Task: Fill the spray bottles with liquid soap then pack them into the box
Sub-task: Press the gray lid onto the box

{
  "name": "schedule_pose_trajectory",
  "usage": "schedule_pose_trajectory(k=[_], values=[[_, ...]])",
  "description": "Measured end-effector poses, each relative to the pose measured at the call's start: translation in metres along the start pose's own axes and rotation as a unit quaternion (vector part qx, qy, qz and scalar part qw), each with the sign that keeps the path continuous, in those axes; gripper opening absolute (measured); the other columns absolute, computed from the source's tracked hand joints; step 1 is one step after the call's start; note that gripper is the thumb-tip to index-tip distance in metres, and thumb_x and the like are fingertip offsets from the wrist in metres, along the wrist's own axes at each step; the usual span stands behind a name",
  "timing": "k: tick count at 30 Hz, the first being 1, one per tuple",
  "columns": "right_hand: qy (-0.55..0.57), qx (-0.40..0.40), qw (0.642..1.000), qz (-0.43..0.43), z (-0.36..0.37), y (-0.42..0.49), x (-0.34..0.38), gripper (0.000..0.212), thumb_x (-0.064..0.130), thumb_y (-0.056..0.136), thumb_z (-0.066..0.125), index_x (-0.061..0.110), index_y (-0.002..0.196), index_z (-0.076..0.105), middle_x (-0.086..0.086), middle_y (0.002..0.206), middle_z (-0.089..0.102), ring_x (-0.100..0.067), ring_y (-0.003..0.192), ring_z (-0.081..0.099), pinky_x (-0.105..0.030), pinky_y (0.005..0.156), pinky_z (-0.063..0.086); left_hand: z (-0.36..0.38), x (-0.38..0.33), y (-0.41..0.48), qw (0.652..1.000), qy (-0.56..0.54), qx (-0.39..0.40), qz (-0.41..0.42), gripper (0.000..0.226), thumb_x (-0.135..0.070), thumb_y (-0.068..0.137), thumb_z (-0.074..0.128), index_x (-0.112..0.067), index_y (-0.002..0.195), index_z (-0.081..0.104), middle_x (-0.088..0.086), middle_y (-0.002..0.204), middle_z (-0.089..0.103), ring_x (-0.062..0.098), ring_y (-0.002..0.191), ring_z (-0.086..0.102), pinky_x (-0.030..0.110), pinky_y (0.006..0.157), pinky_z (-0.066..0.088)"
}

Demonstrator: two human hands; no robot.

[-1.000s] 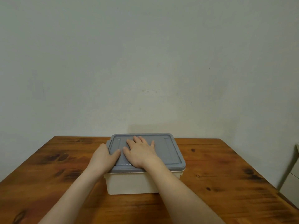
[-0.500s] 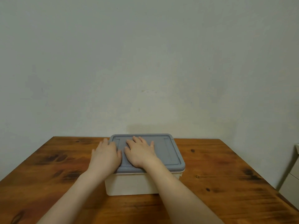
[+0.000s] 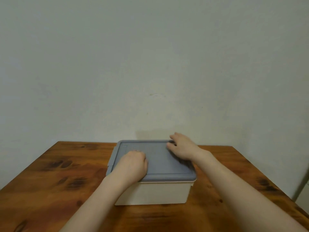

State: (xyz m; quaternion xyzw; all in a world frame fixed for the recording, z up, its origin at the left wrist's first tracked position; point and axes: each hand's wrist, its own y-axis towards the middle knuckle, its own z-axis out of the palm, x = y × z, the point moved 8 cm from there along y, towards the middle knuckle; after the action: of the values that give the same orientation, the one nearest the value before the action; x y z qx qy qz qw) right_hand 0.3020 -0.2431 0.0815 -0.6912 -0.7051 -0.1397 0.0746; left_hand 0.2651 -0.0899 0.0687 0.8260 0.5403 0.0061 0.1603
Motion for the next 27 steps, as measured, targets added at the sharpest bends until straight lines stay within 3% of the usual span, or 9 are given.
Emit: schedule_pose_trajectory(k=[3,6,8,11,14,17,20,27], values=[[-0.01,0.051,0.999,0.005,0.01,-0.005,-0.019,0.047,0.039,0.097,0.034,0.004,0.129,0.043,-0.016,0.136,0.044,-0.028,0.126,0.041,-0.034,0.103,0.032,0.0,-0.002,0.0,1.0,0.019,-0.002,-0.002,0.031,-0.022,0.097,0.031,-0.006,0.1,0.057,0.011,0.109,0.06,0.024,0.1,0.055,0.028,0.078,0.038],[0.067,0.059,0.996,0.002,0.021,-0.012,-0.021,0.06,0.04,0.099,0.026,0.007,0.148,0.014,-0.009,0.158,0.009,-0.019,0.145,0.01,-0.028,0.115,0.009,0.002,-0.002,0.001,0.999,0.038,0.005,-0.005,0.029,-0.019,0.097,0.03,-0.006,0.104,0.055,0.012,0.112,0.058,0.024,0.103,0.054,0.029,0.082,0.038],[0.101,0.055,0.993,0.006,0.025,-0.011,-0.022,0.06,0.039,0.1,0.025,0.009,0.149,0.008,-0.007,0.159,0.0,-0.017,0.146,0.003,-0.026,0.115,0.004,0.002,-0.002,0.0,0.999,0.047,0.016,-0.008,0.026,-0.016,0.096,0.031,-0.006,0.104,0.054,0.012,0.113,0.057,0.024,0.103,0.053,0.028,0.082,0.038],[0.116,0.054,0.992,0.008,0.027,-0.01,-0.023,0.06,0.039,0.1,0.024,0.009,0.149,0.008,-0.005,0.159,-0.001,-0.017,0.146,0.002,-0.028,0.116,0.003,0.0,-0.002,0.004,0.996,0.077,0.037,-0.029,0.024,-0.013,0.093,0.033,-0.005,0.1,0.054,0.016,0.111,0.059,0.03,0.102,0.056,0.034,0.083,0.042],[0.117,0.049,0.992,0.013,0.028,-0.009,-0.026,0.059,0.04,0.1,0.024,0.011,0.149,0.008,-0.003,0.159,0.0,-0.018,0.146,0.005,-0.033,0.118,0.008,-0.004,-0.018,0.016,0.99,0.132,0.036,-0.028,0.026,-0.015,0.093,0.032,-0.004,0.106,0.052,0.018,0.117,0.054,0.034,0.11,0.05,0.042,0.095,0.037],[0.12,0.043,0.992,0.012,0.028,-0.009,-0.027,0.059,0.039,0.1,0.025,0.011,0.149,0.009,-0.003,0.159,0.001,-0.018,0.146,0.006,-0.033,0.117,0.008,0.004,-0.044,0.036,0.993,0.111,0.029,0.018,0.032,-0.017,0.095,0.028,-0.003,0.118,0.046,0.017,0.136,0.037,0.031,0.129,0.032,0.057,0.106,0.022],[0.124,0.036,0.992,0.009,0.027,-0.009,-0.026,0.058,0.037,0.1,0.025,0.009,0.149,0.01,-0.005,0.159,0.002,-0.017,0.146,0.005,-0.029,0.116,0.007,0.022,-0.058,0.056,0.994,0.066,0.073,0.04,0.037,-0.018,0.097,0.024,-0.003,0.126,0.042,0.013,0.152,0.017,0.028,0.141,0.012,0.066,0.106,0.01],[0.136,0.026,0.99,0.009,0.026,-0.006,-0.026,0.052,0.028,0.102,0.022,0.006,0.148,0.012,-0.007,0.158,0.006,-0.016,0.146,0.006,-0.028,0.116,0.006,0.038,-0.066,0.07,0.992,-0.02,0.121,0.034,0.041,-0.021,0.096,0.022,-0.012,0.134,0.036,0.011,0.141,0.034,0.028,0.137,0.021,0.071,0.104,0.011]])
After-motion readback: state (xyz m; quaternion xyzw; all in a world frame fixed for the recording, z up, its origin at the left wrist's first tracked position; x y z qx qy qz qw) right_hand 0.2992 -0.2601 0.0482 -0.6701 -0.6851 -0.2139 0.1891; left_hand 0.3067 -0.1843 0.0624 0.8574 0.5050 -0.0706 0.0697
